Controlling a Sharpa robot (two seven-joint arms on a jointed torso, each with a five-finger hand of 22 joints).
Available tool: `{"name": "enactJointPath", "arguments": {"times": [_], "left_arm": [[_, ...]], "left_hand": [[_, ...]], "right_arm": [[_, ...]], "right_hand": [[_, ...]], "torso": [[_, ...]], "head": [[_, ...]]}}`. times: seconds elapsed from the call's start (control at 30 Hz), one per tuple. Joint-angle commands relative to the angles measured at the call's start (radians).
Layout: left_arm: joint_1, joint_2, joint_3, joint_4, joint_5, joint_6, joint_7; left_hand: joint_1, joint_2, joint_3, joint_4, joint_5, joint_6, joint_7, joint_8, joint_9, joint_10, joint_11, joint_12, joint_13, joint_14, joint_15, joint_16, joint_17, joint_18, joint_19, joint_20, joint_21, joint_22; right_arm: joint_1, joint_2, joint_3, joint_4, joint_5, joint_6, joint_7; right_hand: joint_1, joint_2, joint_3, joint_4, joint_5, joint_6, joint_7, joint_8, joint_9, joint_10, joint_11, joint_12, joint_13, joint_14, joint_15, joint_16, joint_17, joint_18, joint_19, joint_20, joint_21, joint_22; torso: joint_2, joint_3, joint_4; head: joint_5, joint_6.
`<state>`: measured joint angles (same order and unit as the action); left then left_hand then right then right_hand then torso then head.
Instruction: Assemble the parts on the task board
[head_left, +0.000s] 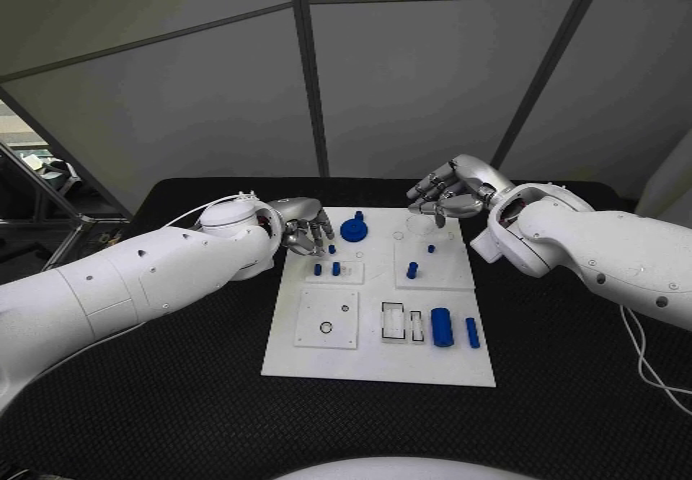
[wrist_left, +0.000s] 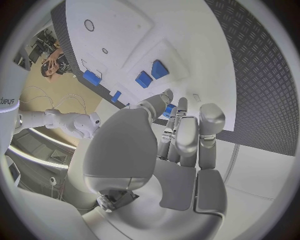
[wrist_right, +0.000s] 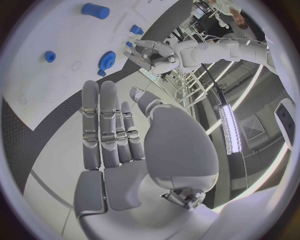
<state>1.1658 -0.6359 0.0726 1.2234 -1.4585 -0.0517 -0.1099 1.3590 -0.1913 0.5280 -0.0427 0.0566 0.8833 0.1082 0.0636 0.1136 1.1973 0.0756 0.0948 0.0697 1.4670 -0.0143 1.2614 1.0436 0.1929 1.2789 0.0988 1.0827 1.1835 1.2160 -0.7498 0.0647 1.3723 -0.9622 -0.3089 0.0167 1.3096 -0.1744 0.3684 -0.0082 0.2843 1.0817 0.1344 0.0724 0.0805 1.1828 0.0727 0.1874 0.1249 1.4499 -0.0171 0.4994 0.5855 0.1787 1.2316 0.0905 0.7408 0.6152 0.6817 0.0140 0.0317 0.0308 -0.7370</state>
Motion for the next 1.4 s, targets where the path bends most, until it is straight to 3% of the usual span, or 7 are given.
{"name": "enactJointPath", "arguments": {"times": [0.03,0.23,0.33,0.4,0.67,1.07,1.4], "left_arm": [[0.003,-0.023,0.012,0.015,0.067,-0.03,0.005],[0.003,-0.088,0.032,0.048,0.305,-0.074,0.058],[0.003,-0.114,0.035,0.053,0.529,-0.087,0.164],[0.003,-0.126,0.036,0.054,0.66,-0.094,0.241],[-0.001,-0.173,0.037,0.088,1.092,-0.102,0.429],[-0.014,-0.204,0.036,0.135,1.201,-0.092,0.467],[-0.016,-0.208,0.036,0.143,1.207,-0.093,0.469]], "left_hand": [[-0.005,-0.009,-0.005,0.007,-0.006,0.008,0.015,0.007,-0.001,-0.007,-0.001,-0.008,-0.002,0.004,0.007,-0.007,-0.009,-0.068,-0.013,0.001,-0.012,-0.008],[-0.02,-0.014,-0.018,0.027,-0.005,0.057,0.031,0.026,0.0,-0.018,0.003,-0.013,0.0,-0.049,0.01,-0.128,-0.174,-0.041,-0.091,0.005,-0.147,-0.107],[-0.004,0.004,-0.002,0.029,-0.004,0.099,0.042,0.042,0.007,-0.016,0.01,-0.011,0.001,-0.114,0.011,-0.281,-0.364,-0.013,-0.177,0.006,-0.297,-0.217],[0.006,0.016,0.008,0.026,-0.001,0.117,0.045,0.048,0.011,-0.008,0.013,-0.007,0.002,-0.149,0.011,-0.37,-0.462,-0.01,-0.194,0.007,-0.332,-0.241],[0.008,0.03,0.007,0.02,-0.001,0.142,0.046,0.042,0.013,0.005,0.011,-0.004,0.001,-0.157,0.013,-0.506,-0.539,-0.009,-0.206,0.006,-0.407,-0.291],[0.008,0.036,0.0,0.016,-0.001,0.157,0.05,0.041,0.016,0.016,0.012,0.002,0.004,-0.163,0.015,-0.543,-0.554,-0.01,-0.211,0.007,-0.431,-0.306],[0.007,0.036,-0.004,0.015,-0.001,0.159,0.051,0.04,0.017,0.019,0.012,0.004,0.006,-0.163,0.015,-0.548,-0.556,-0.01,-0.211,0.007,-0.435,-0.308]], "right_arm": [[0.002,-0.005,0.0,0.001,-0.239,0.105,-0.091],[-0.004,-0.015,0.0,0.011,-0.51,0.152,-0.161],[-0.009,-0.021,-0.003,0.017,-0.594,0.15,-0.182],[-0.013,-0.025,-0.007,0.019,-0.628,0.136,-0.189],[-0.034,-0.017,-0.015,0.015,-0.688,0.11,-0.196],[-0.048,-0.001,-0.03,0.003,-0.712,0.155,-0.216],[-0.062,0.013,-0.032,-0.008,-0.724,0.191,-0.221]], "right_hand": [[0.01,0.001,0.014,-0.018,-0.004,0.017,-0.005,0.001,0.002,0.008,-0.007,-0.015,-0.014,0.026,-0.005,0.039,0.024,-0.029,0.058,-0.007,0.131,0.135],[0.008,-0.005,0.04,-0.045,-0.007,0.046,-0.012,-0.004,0.005,0.032,-0.013,-0.052,-0.038,0.049,-0.009,0.271,0.218,-0.066,0.126,-0.013,0.349,0.373],[0.001,-0.009,0.046,-0.051,-0.009,0.05,-0.01,-0.006,0.004,0.028,-0.009,-0.074,-0.048,0.045,-0.007,0.328,0.263,-0.071,0.13,-0.011,0.39,0.417],[-0.002,-0.013,0.046,-0.053,-0.009,0.042,-0.008,-0.009,0.001,0.023,-0.007,-0.083,-0.052,0.045,-0.005,0.347,0.278,-0.074,0.133,-0.01,0.406,0.435],[-0.009,-0.019,0.045,-0.061,-0.012,0.03,-0.001,-0.008,-0.004,-0.001,0.003,-0.113,-0.058,0.044,0.003,0.431,0.343,-0.084,0.147,-0.001,0.469,0.506],[-0.005,-0.019,0.045,-0.07,-0.013,0.021,0.004,-0.009,-0.007,-0.015,0.009,-0.122,-0.059,0.039,0.007,0.46,0.362,-0.088,0.149,0.003,0.494,0.534],[0.02,0.024,0.079,-0.085,-0.005,0.057,-0.007,0.002,0.001,0.021,-0.002,-0.112,-0.055,0.044,0.0,0.537,0.423,-0.102,0.177,0.001,0.566,0.618]], "torso": [[-0.001,0.0007,0.0006],[-0.001,-0.0001,0.0011],[0.0,-0.0014,0.0026],[0.001,-0.0007,0.0044],[0.0,-0.0005,0.0044],[0.001,-0.0014,0.0044],[0.001,-0.0014,0.0047]], "head": [[-0.009,0.005],[-0.032,0.014],[-0.039,0.018],[-0.044,0.019],[-0.051,0.027],[-0.05,0.027],[-0.051,0.023]]}}
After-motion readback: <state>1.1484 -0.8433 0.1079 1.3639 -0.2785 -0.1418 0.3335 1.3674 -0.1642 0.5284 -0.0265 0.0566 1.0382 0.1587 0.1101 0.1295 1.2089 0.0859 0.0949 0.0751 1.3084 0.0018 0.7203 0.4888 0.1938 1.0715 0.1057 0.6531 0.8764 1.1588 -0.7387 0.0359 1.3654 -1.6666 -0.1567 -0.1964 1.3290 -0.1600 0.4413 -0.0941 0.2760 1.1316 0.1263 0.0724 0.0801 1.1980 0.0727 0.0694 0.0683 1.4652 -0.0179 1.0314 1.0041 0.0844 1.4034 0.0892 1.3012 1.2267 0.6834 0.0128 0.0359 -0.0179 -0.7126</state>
